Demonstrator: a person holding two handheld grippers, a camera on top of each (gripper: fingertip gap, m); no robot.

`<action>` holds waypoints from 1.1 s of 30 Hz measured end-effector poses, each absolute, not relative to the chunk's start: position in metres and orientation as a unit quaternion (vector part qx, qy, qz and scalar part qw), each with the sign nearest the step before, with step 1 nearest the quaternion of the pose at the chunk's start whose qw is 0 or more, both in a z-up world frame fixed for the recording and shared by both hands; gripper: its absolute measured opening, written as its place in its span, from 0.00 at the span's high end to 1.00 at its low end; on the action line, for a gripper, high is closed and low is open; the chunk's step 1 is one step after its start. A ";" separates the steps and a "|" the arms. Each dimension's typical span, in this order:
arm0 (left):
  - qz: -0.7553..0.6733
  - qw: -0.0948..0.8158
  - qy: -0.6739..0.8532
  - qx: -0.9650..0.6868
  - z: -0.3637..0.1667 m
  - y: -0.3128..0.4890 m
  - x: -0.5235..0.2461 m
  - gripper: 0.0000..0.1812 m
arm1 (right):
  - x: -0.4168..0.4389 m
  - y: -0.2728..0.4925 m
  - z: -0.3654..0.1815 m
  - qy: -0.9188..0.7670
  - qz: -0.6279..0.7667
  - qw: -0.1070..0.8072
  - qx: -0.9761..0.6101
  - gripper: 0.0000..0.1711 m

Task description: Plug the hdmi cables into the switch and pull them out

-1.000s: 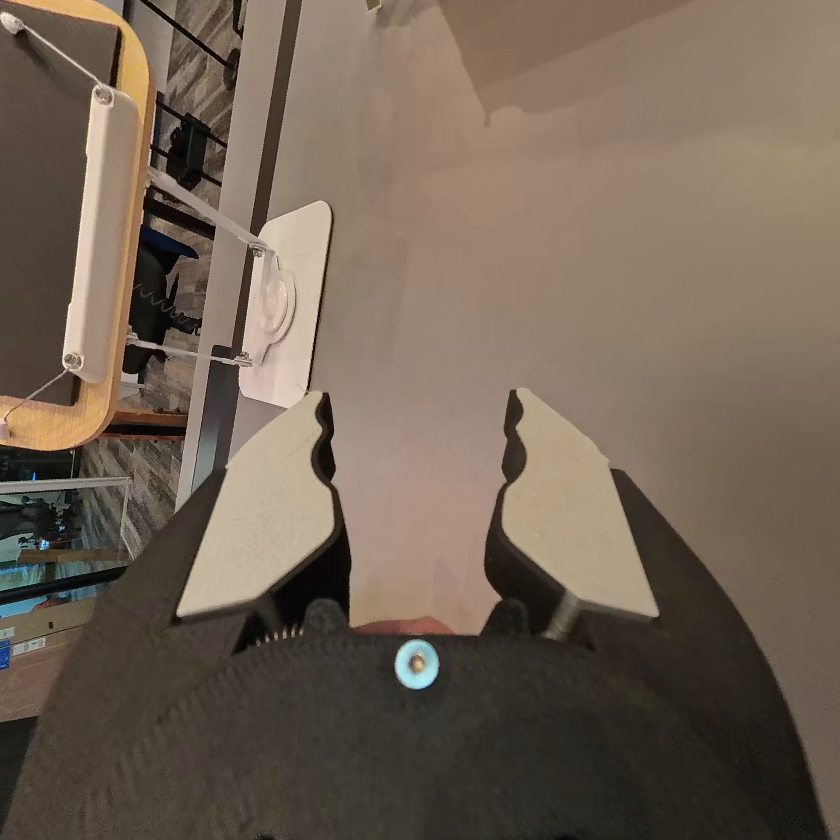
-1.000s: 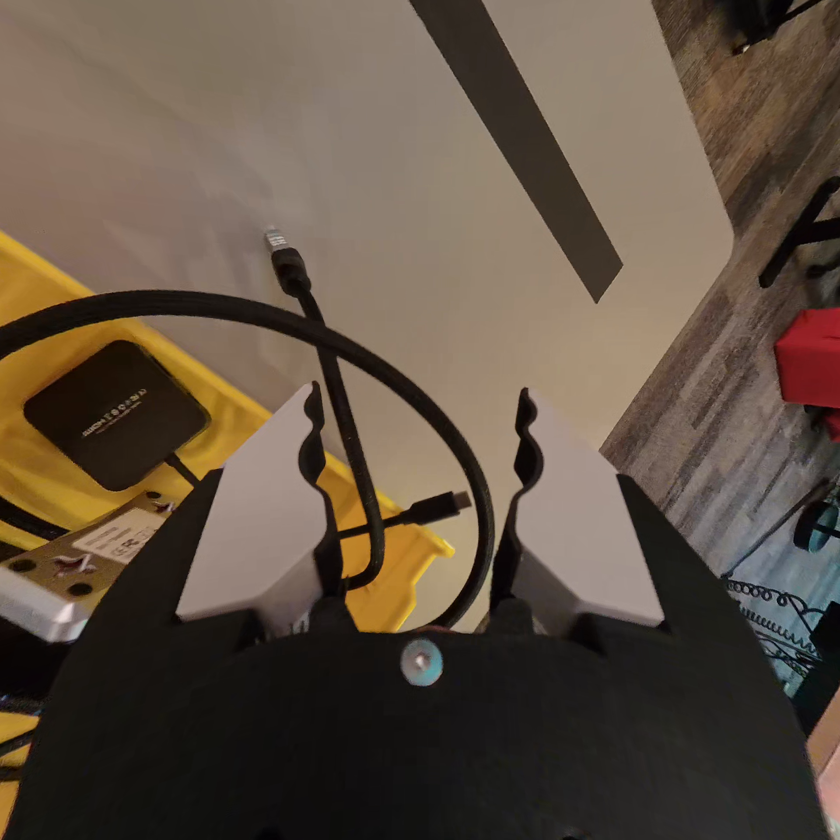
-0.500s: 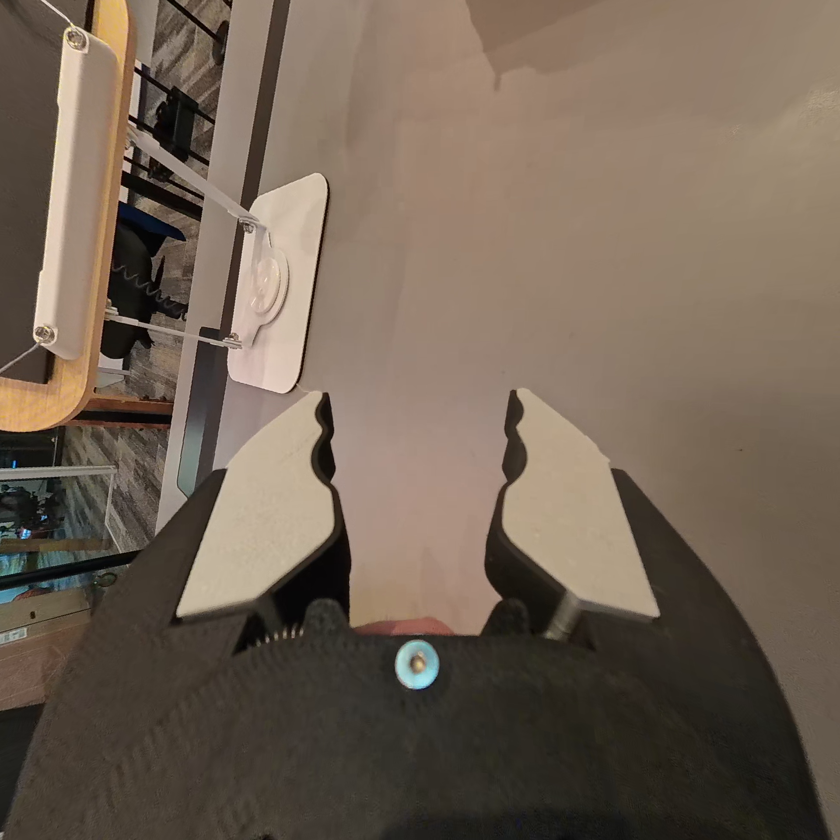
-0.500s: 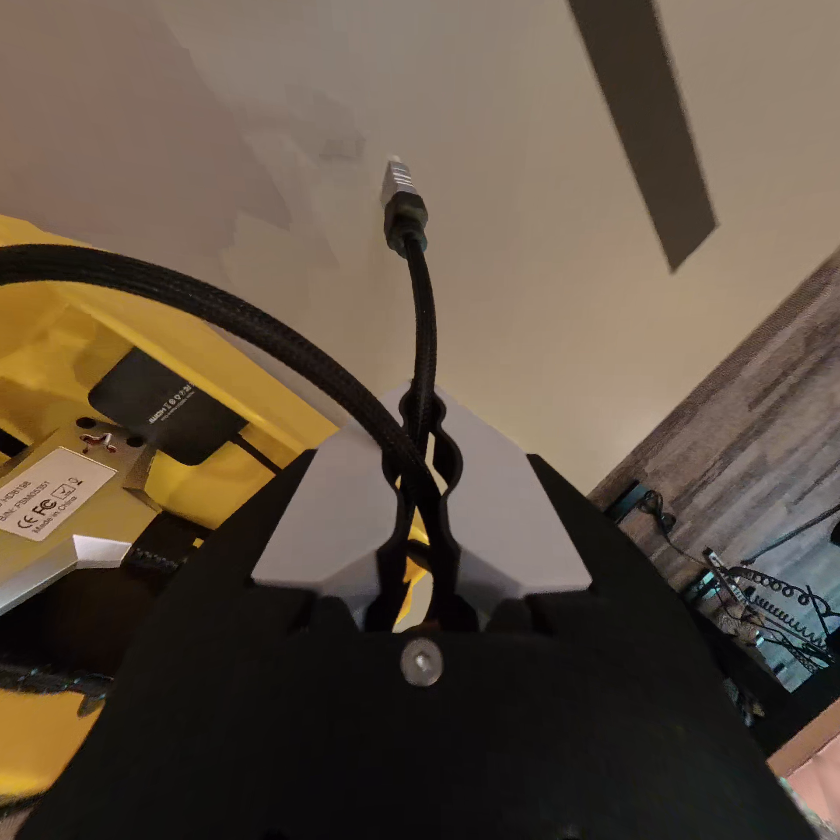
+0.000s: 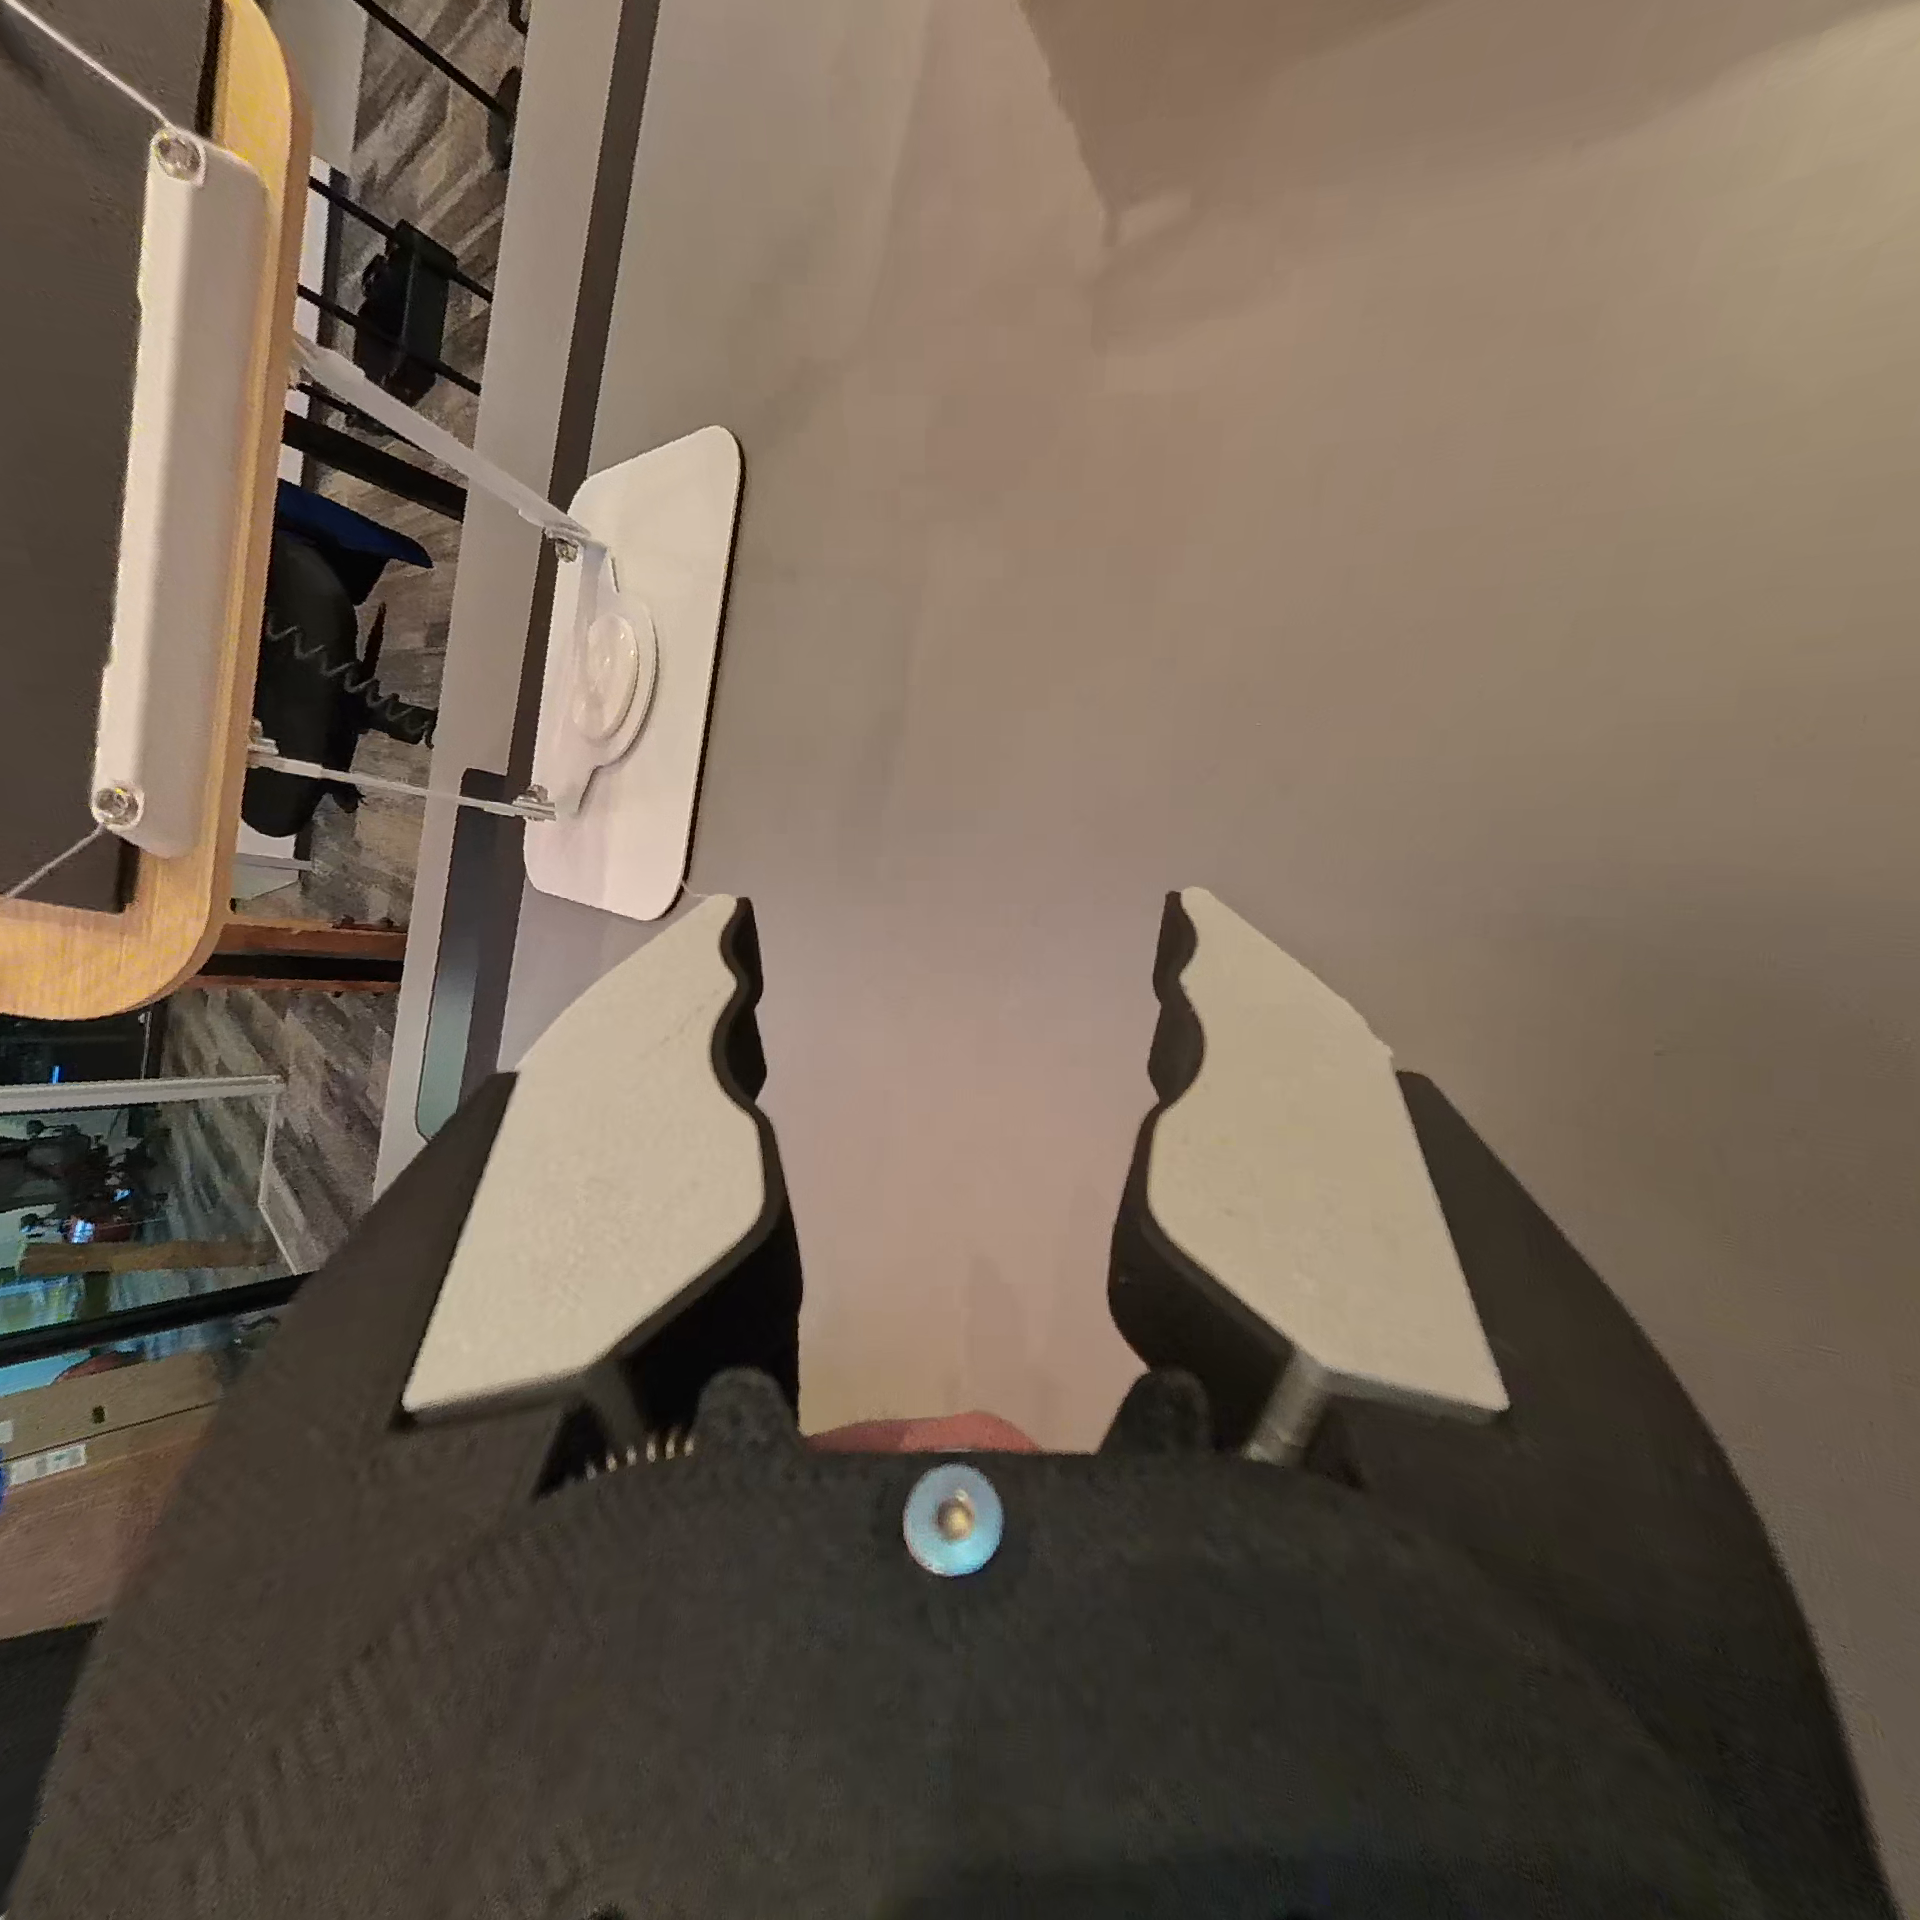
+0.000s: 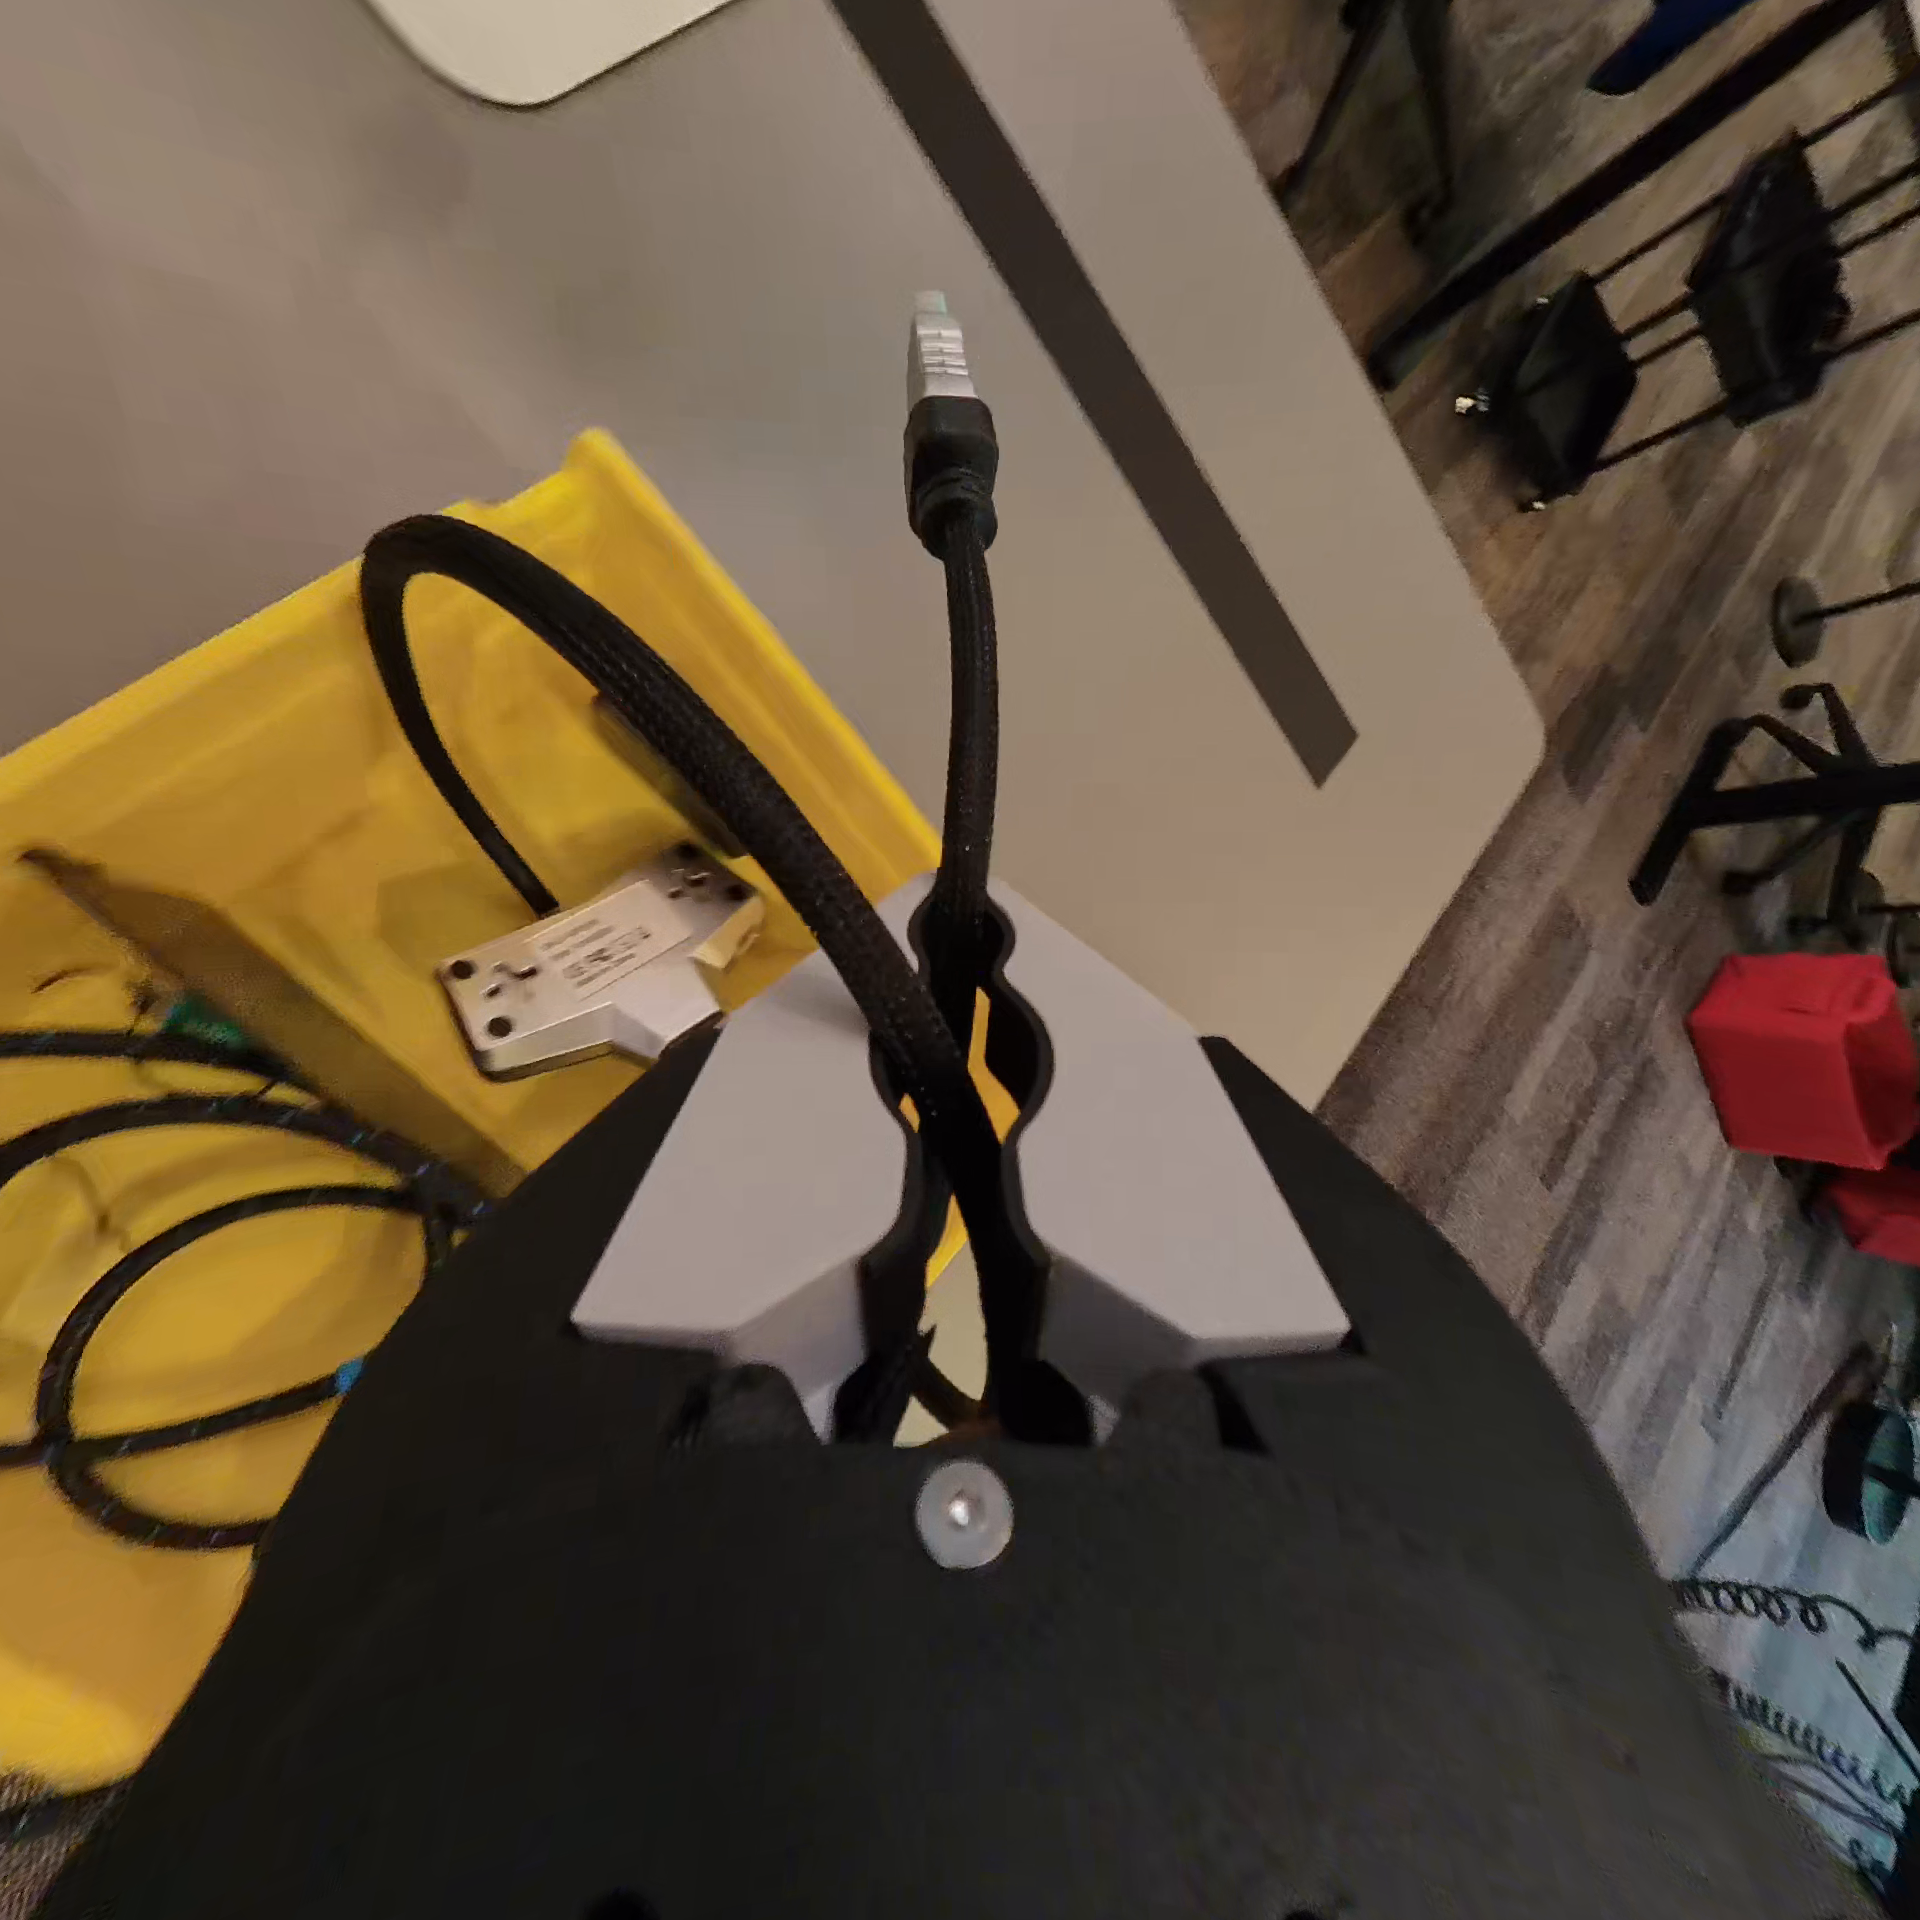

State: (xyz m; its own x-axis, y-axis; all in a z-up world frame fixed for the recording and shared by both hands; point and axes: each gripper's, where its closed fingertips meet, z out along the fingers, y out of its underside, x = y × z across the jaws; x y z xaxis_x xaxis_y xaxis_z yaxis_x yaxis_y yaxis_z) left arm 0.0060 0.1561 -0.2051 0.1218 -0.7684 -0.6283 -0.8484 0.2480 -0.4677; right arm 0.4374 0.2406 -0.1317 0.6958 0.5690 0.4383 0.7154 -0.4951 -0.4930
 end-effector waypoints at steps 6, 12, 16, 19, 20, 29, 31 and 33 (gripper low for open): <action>0.045 0.434 0.662 -0.610 -0.204 0.154 0.009 0.60 | 0.431 0.212 -0.149 -0.405 -0.077 0.324 -0.852 1.00; 0.045 0.433 0.663 -0.609 -0.204 0.153 0.011 0.60 | 0.429 0.200 -0.172 -0.421 -0.058 0.273 -0.863 1.00; 0.044 0.434 0.662 -0.609 -0.204 0.153 0.010 0.60 | 0.433 0.203 -0.178 -0.429 -0.065 0.254 -0.865 1.00; 0.043 0.433 0.661 -0.611 -0.204 0.154 0.009 0.60 | 0.434 0.211 -0.186 -0.428 -0.071 0.242 -0.868 1.00; 0.043 0.433 0.661 -0.611 -0.204 0.155 0.009 0.60 | 0.436 0.213 -0.189 -0.430 -0.082 0.234 -0.868 1.00; 0.045 0.435 0.660 -0.611 -0.202 0.155 0.008 0.60 | 0.452 0.242 -0.220 -0.437 -0.141 0.196 -0.867 1.00; 0.044 0.436 0.659 -0.612 -0.202 0.156 0.007 0.60 | 0.451 0.247 -0.215 -0.433 -0.142 0.217 -0.863 1.00; 0.047 0.435 0.659 -0.612 -0.202 0.157 0.006 0.60 | 0.442 0.244 -0.204 -0.426 -0.111 0.250 -0.862 1.00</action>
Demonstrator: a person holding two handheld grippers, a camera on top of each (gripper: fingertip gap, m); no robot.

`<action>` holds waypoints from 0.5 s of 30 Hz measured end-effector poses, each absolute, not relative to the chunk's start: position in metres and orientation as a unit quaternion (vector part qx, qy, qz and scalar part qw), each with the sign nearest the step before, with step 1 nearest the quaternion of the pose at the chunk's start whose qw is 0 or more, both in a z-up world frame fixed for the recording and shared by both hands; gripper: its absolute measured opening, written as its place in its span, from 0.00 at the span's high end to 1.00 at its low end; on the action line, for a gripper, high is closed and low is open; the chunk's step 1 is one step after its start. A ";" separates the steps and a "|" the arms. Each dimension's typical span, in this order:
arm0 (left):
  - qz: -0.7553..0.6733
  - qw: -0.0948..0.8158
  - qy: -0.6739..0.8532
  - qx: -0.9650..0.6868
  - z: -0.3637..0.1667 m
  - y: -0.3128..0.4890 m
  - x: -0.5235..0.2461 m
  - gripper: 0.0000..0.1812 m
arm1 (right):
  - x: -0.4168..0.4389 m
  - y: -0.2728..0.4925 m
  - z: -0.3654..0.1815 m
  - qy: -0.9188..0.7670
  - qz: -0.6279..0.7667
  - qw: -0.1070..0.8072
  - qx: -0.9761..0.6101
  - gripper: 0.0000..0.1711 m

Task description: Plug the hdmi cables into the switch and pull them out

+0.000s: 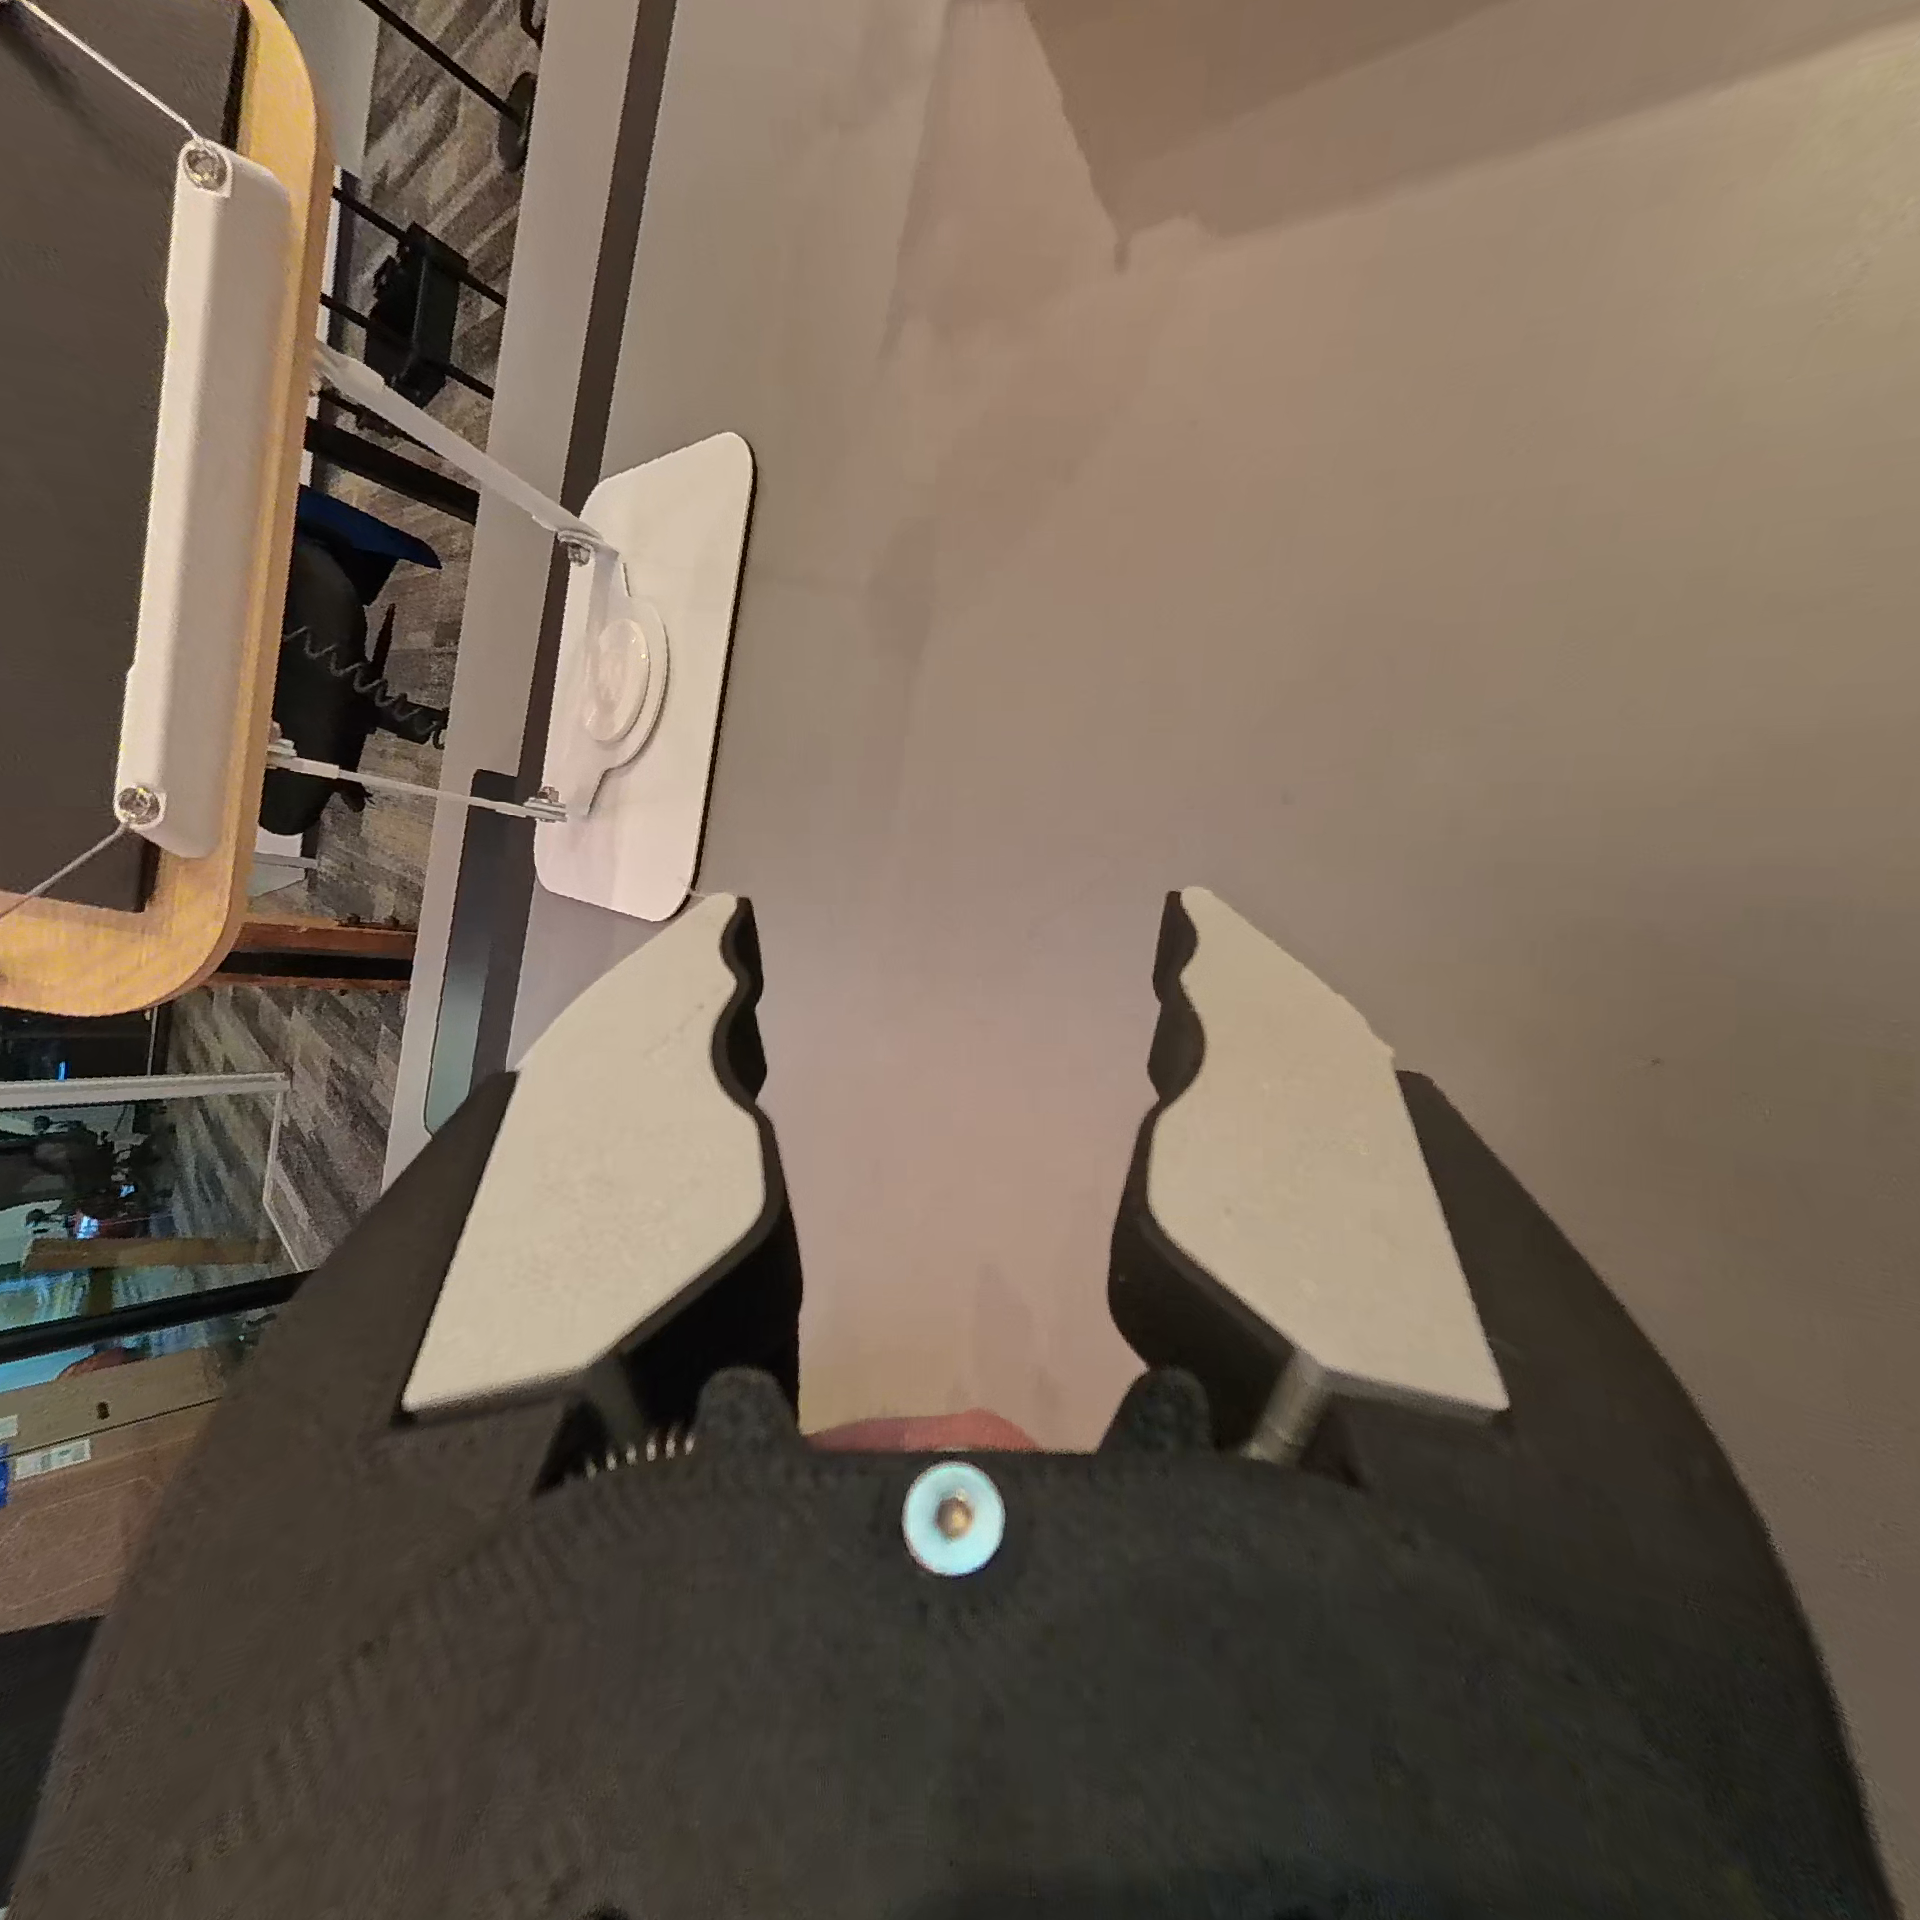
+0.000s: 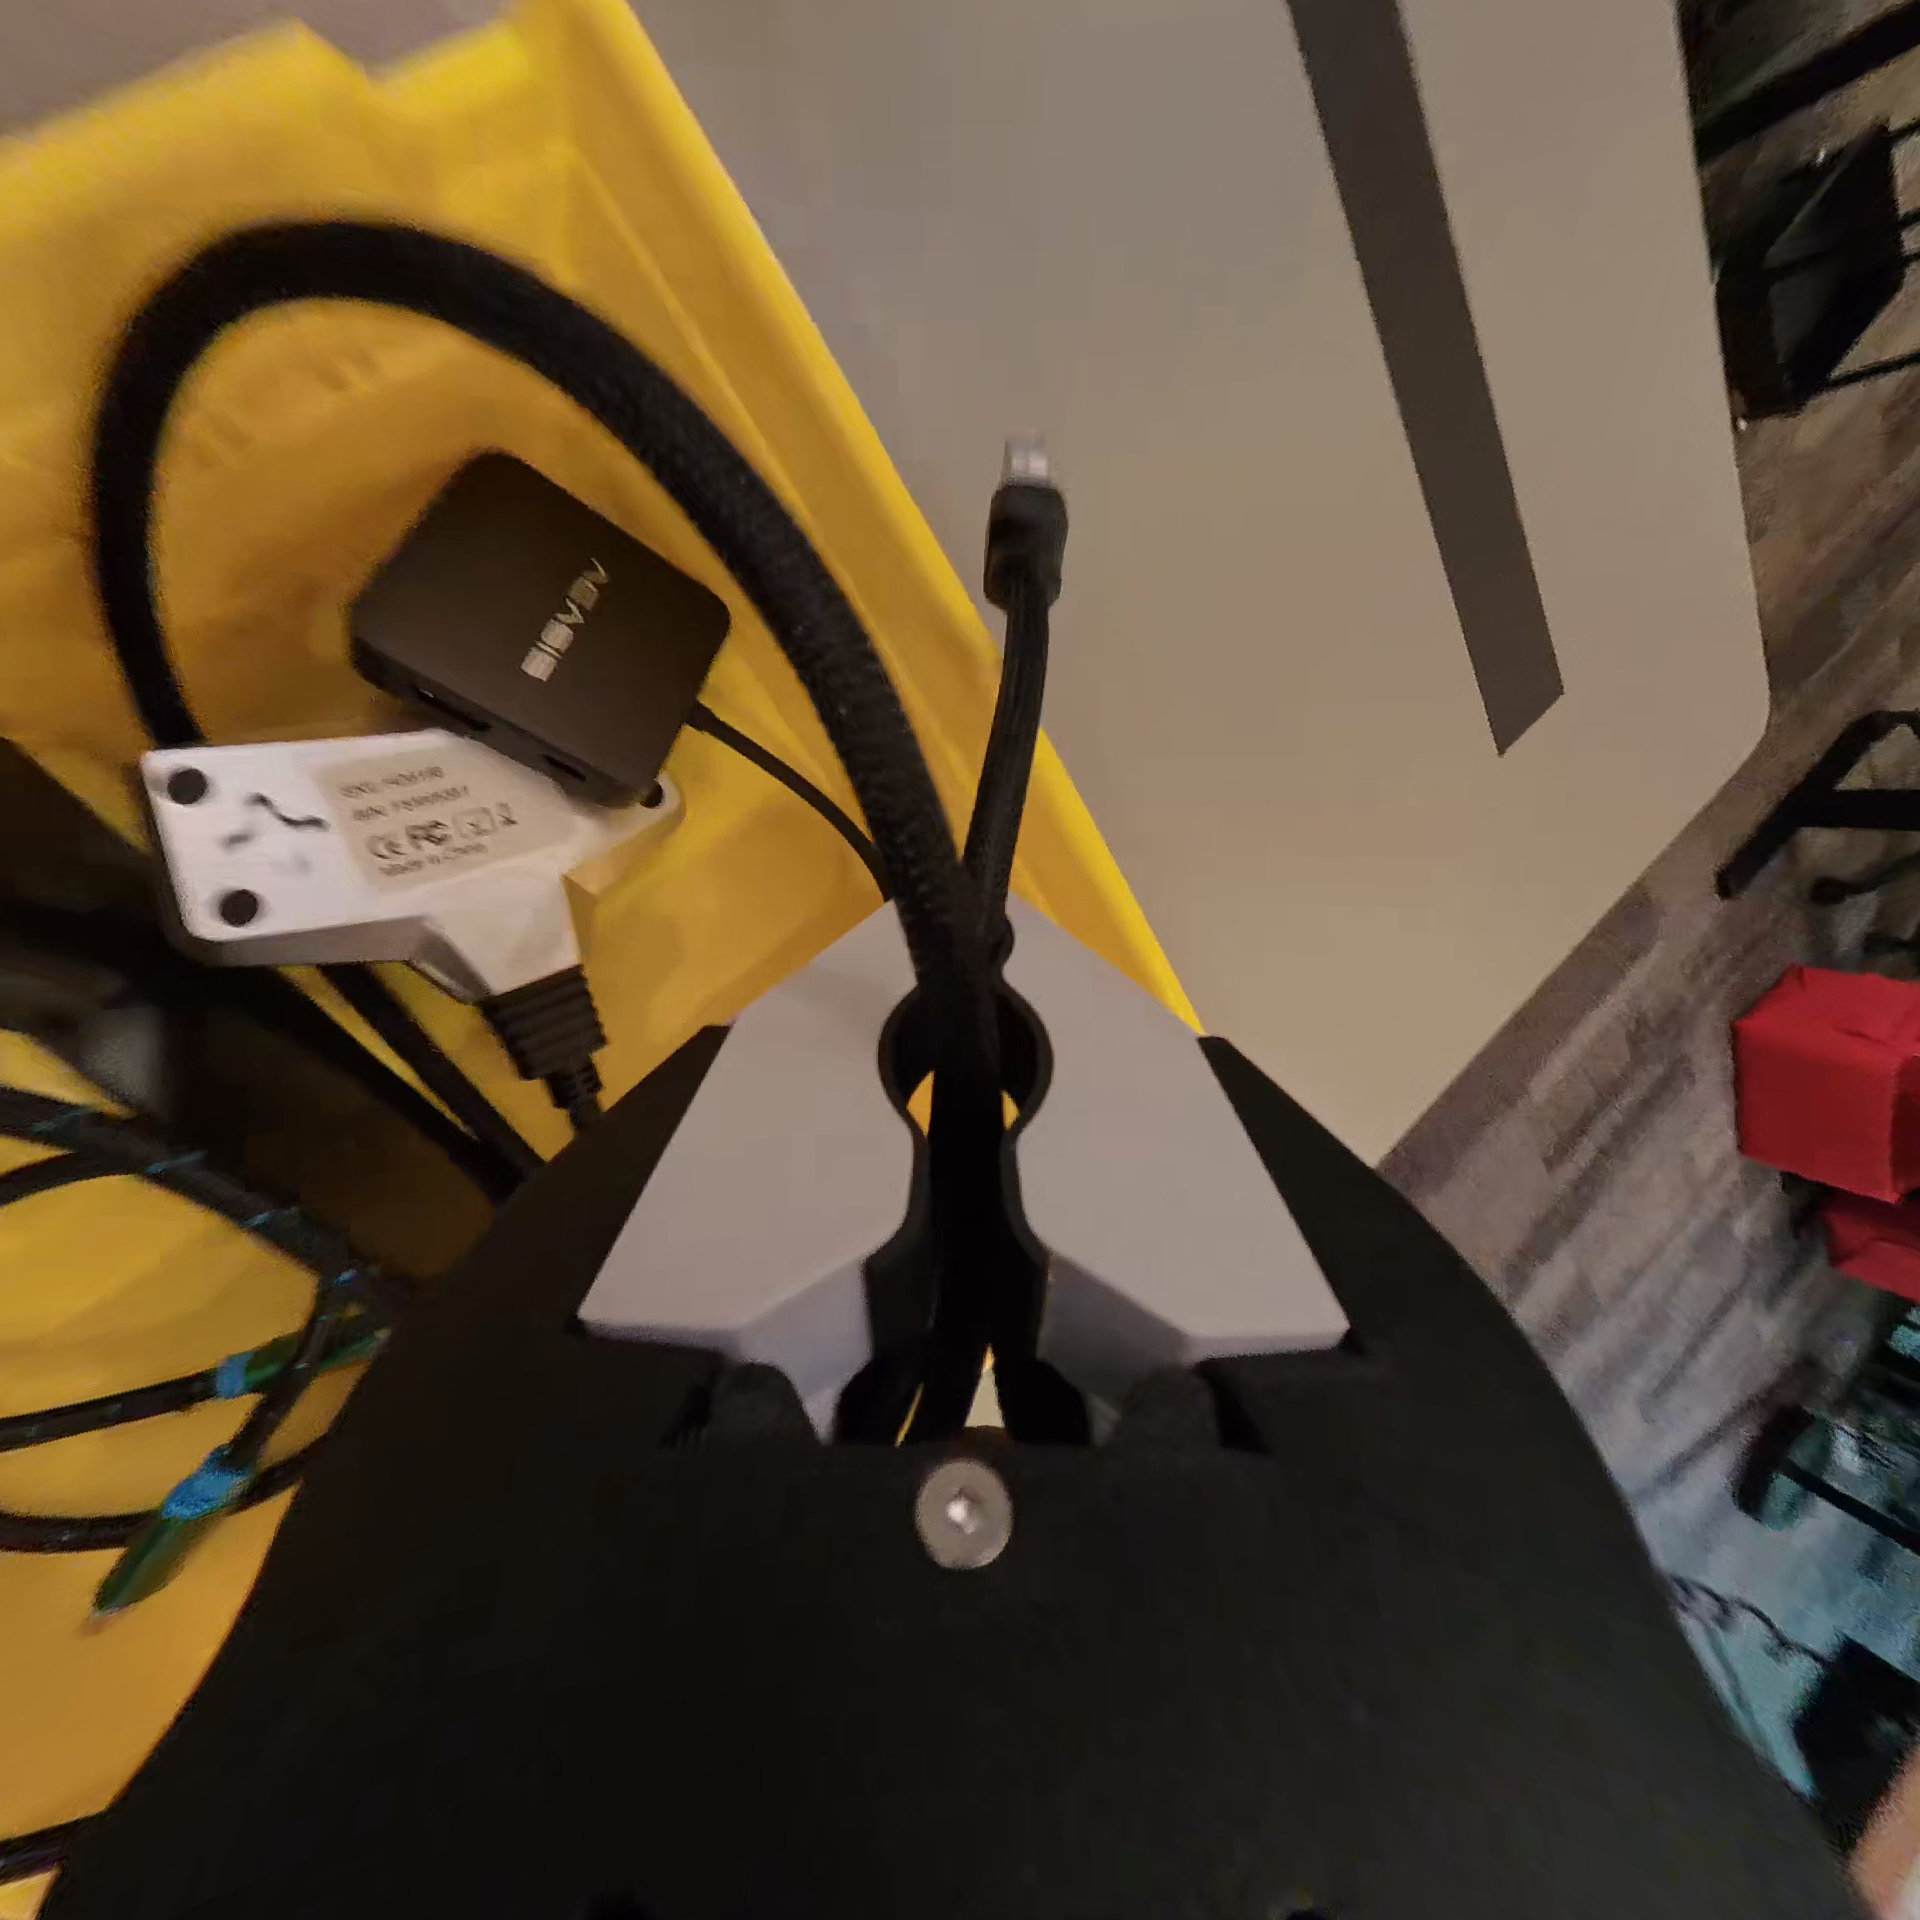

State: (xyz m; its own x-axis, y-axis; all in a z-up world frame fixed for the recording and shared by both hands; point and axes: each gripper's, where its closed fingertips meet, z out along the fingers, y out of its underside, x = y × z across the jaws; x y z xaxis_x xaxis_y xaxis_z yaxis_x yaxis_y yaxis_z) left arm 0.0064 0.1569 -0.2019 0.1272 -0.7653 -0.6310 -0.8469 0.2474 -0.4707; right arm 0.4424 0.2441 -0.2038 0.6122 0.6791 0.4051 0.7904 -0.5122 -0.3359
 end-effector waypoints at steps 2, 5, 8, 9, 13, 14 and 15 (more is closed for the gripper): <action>0.045 0.435 0.658 -0.613 -0.202 0.158 0.005 0.60 | 0.430 0.237 -0.187 -0.418 -0.062 0.293 -0.858 1.00; 0.040 0.432 0.657 -0.617 -0.206 0.159 0.006 0.60 | 0.421 0.221 -0.176 -0.448 -0.025 0.312 -0.837 1.00; 0.043 0.428 0.660 -0.615 -0.209 0.158 0.007 0.60 | 0.406 0.206 -0.158 -0.474 0.021 0.344 -0.810 1.00; 0.043 0.427 0.661 -0.615 -0.210 0.157 0.007 0.60 | 0.407 0.201 -0.159 -0.482 0.024 0.333 -0.810 1.00; 0.043 0.427 0.663 -0.613 -0.210 0.156 0.011 0.60 | 0.408 0.186 -0.174 -0.507 0.046 0.269 -0.817 1.00; 0.044 0.428 0.664 -0.612 -0.209 0.155 0.012 0.60 | 0.405 0.182 -0.176 -0.510 0.061 0.260 -0.818 1.00; 0.045 0.428 0.665 -0.611 -0.209 0.155 0.012 0.60 | 0.405 0.181 -0.177 -0.505 0.071 0.252 -0.823 1.00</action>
